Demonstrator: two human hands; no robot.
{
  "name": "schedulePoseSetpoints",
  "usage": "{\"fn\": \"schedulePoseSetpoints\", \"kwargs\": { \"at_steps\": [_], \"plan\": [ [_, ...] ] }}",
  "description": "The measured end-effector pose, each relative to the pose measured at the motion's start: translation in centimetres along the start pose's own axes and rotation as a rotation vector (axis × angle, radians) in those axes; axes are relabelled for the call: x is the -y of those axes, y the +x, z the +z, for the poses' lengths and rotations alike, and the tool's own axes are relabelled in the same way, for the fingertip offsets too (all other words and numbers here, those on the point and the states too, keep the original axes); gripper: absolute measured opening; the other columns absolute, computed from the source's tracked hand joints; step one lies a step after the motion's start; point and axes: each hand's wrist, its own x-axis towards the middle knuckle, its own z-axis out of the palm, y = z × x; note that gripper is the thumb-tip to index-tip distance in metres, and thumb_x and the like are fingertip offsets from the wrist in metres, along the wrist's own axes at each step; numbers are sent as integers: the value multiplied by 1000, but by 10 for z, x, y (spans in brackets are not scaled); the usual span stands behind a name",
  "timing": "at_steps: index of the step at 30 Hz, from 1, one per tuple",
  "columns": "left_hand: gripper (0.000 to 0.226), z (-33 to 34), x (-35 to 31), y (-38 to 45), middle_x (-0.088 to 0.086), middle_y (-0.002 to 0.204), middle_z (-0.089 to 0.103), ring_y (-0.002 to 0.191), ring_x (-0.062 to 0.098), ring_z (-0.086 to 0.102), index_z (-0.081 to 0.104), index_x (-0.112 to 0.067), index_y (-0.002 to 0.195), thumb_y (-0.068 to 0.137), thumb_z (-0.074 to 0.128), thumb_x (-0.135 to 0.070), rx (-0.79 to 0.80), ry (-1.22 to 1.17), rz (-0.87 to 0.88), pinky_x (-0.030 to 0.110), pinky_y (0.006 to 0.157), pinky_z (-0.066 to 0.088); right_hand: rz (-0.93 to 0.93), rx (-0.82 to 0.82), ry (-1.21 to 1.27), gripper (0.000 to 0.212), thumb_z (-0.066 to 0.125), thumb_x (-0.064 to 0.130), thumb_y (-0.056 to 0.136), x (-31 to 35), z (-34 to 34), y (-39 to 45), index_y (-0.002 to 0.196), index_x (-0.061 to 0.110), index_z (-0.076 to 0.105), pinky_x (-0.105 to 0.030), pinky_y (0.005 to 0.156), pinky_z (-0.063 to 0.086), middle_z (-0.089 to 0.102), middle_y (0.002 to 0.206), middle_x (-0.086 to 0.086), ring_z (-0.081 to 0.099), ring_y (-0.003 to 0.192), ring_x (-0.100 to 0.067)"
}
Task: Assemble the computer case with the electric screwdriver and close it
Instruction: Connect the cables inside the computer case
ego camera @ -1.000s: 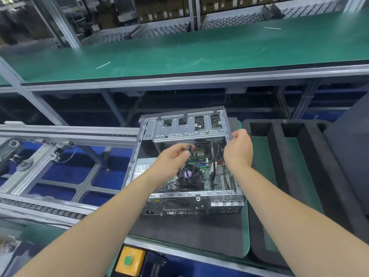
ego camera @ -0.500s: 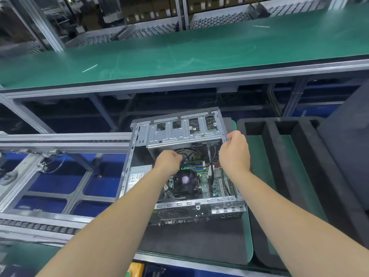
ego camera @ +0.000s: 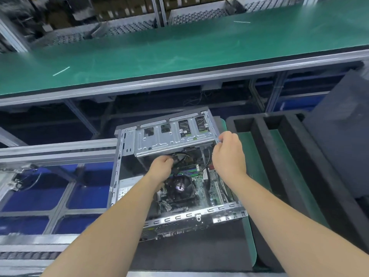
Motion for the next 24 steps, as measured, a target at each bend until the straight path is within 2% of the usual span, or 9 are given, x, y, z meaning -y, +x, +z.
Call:
{"fn": "schedulePoseSetpoints", "kwargs": {
  "at_steps": [2,3,6,8,10,12,15,20,24],
  "plan": [
    [19,0,-4,-1,16,112,71,84,21,60,60,-11,105,94,48,-22,-4,12,16,33,69,44,3,0,1,17,48,15,106,0,0,0,120,15,57,-45,84,52,56,118,-4,55,101,-25],
    [19,0,-5,-1,20,111,71,82,22,59,59,-12,101,90,49,-24,-8,17,30,33,67,41,4,-1,2,16,48,15,106,0,0,0,119,15,57,-45,84,53,56,118,-4,55,100,-24],
    [17,-1,-6,-1,15,111,73,83,26,63,64,-17,101,90,53,-24,4,7,55,36,73,46,7,1,4,16,47,15,106,0,1,-1,119,15,57,-45,84,53,55,118,-4,55,100,-24],
    [17,0,-4,0,6,114,72,78,16,58,66,-19,108,98,52,-20,25,-24,49,37,84,49,1,2,2,15,47,15,106,0,0,-1,118,15,57,-44,82,52,55,118,-4,55,99,-24],
    [21,1,0,4,1,104,70,72,10,51,65,-12,116,103,50,-20,35,-37,31,34,79,49,-4,2,1,15,47,15,106,-1,0,-1,118,14,56,-41,80,49,55,117,-4,53,99,-24],
    [21,1,3,6,-2,85,61,68,10,49,65,-9,105,105,48,-21,30,-43,15,28,68,42,-5,3,1,15,47,15,106,-1,0,-1,119,14,56,-40,79,48,55,117,-4,53,99,-24],
    [27,1,2,6,-3,77,58,66,11,47,65,-14,88,106,47,-23,32,-60,5,29,67,38,-2,8,4,17,47,15,107,0,-1,-2,120,14,57,-42,80,51,55,119,-4,54,100,-24],
    [19,1,4,4,1,91,74,72,10,62,70,-20,104,104,52,-14,60,-122,34,28,73,47,-2,8,10,17,47,16,107,0,-1,-2,120,14,57,-41,79,51,54,119,-4,54,100,-23],
    [18,4,6,7,7,86,74,71,15,66,69,-13,109,100,54,-6,-3,-81,77,31,68,51,-21,10,-8,14,47,15,106,-2,1,-2,116,14,56,-37,75,44,53,117,-4,49,100,-22]
  ]
}}
